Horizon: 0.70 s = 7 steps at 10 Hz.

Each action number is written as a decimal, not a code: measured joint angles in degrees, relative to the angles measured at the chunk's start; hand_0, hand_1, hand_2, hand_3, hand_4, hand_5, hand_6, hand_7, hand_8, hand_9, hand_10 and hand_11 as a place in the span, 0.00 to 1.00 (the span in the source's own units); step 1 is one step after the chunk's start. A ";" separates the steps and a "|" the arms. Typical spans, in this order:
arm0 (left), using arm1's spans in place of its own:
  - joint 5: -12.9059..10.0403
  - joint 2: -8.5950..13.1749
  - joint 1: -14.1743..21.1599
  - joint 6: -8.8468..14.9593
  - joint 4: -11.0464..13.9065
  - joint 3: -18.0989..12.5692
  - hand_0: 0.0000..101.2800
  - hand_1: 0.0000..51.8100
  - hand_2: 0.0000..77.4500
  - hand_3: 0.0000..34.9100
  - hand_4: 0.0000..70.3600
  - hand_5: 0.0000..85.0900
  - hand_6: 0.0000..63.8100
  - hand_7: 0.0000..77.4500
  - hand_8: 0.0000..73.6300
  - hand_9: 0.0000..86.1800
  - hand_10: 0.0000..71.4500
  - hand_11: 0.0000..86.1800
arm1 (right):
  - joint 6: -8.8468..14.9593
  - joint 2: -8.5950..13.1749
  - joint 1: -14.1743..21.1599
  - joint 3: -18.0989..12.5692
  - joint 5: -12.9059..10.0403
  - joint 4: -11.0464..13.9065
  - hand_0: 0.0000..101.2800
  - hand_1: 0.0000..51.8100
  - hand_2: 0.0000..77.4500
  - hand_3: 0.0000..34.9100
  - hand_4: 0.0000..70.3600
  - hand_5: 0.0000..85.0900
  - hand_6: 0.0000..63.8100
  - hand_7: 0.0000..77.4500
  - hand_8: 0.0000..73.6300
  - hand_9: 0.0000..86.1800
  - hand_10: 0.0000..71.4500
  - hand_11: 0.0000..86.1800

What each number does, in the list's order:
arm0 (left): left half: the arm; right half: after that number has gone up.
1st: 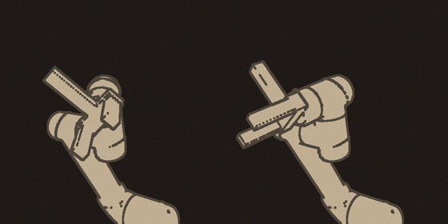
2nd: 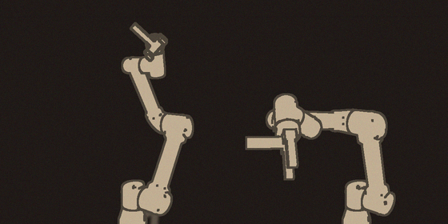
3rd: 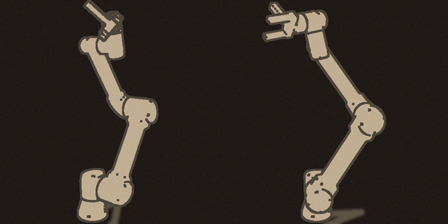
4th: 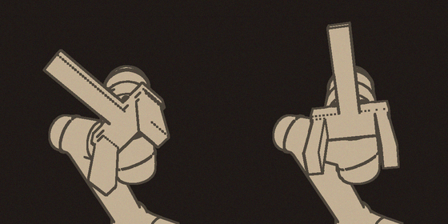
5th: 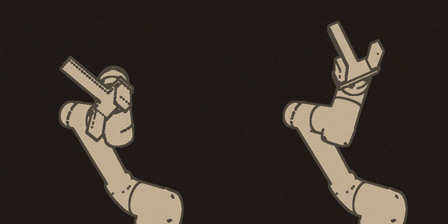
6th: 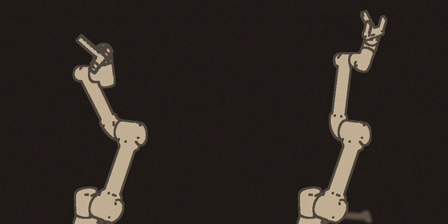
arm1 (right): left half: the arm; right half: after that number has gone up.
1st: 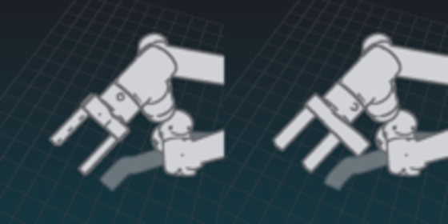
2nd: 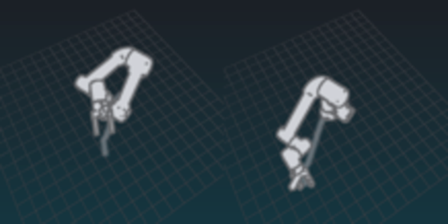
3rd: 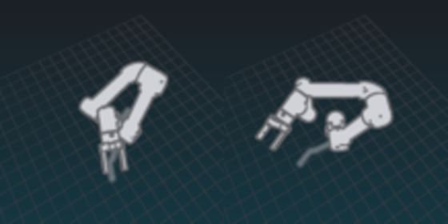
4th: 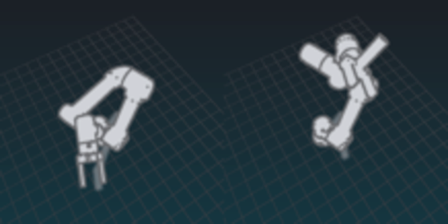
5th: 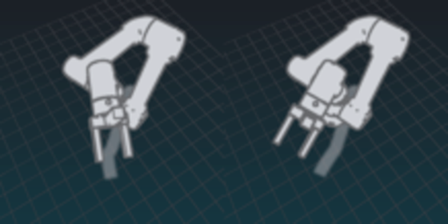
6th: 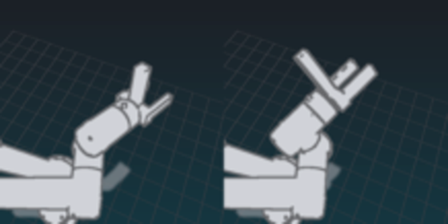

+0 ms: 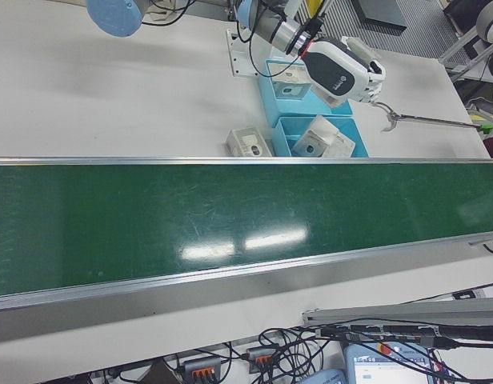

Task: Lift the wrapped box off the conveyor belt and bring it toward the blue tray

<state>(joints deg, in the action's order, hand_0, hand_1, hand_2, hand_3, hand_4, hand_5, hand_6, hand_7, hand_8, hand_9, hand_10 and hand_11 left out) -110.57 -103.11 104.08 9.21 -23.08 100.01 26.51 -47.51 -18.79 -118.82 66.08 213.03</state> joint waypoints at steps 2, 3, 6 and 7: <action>0.00 0.00 0.00 0.00 0.00 0.00 0.00 0.00 0.01 0.00 0.00 0.01 0.00 0.01 0.01 0.00 0.00 0.00 | 0.72 -0.21 3.62 -2.82 -2.61 -0.12 0.49 0.00 0.45 0.04 0.51 0.82 0.58 0.83 0.28 0.42 0.23 0.28; 0.00 0.00 0.00 0.00 0.00 0.00 0.00 0.00 0.01 0.00 0.00 0.01 0.00 0.01 0.01 0.00 0.01 0.00 | 1.56 -0.36 4.75 -4.43 -3.76 -0.14 0.50 0.02 0.42 0.27 0.51 0.82 0.49 0.81 0.00 0.22 0.08 0.14; 0.00 0.00 0.00 0.00 0.00 0.00 0.00 0.00 0.01 0.00 0.00 0.01 0.00 0.01 0.00 0.01 0.01 0.00 | 3.40 -0.46 8.83 -7.11 -5.98 -0.33 0.50 0.67 0.18 0.66 0.38 0.71 0.01 0.39 0.00 0.03 0.07 0.09; 0.00 0.00 0.00 0.00 0.00 0.00 0.00 0.00 0.01 0.00 0.00 0.01 0.00 0.01 0.00 0.01 0.01 0.00 | 3.58 -0.47 9.79 -7.32 -6.28 -0.38 0.49 0.29 0.11 0.76 0.28 0.56 0.05 0.25 0.00 0.03 0.07 0.09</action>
<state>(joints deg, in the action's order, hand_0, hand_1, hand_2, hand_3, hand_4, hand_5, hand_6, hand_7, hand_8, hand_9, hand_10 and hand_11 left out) -110.57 -103.11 104.08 9.21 -23.08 100.02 30.09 -47.99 -9.00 -126.14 59.79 212.66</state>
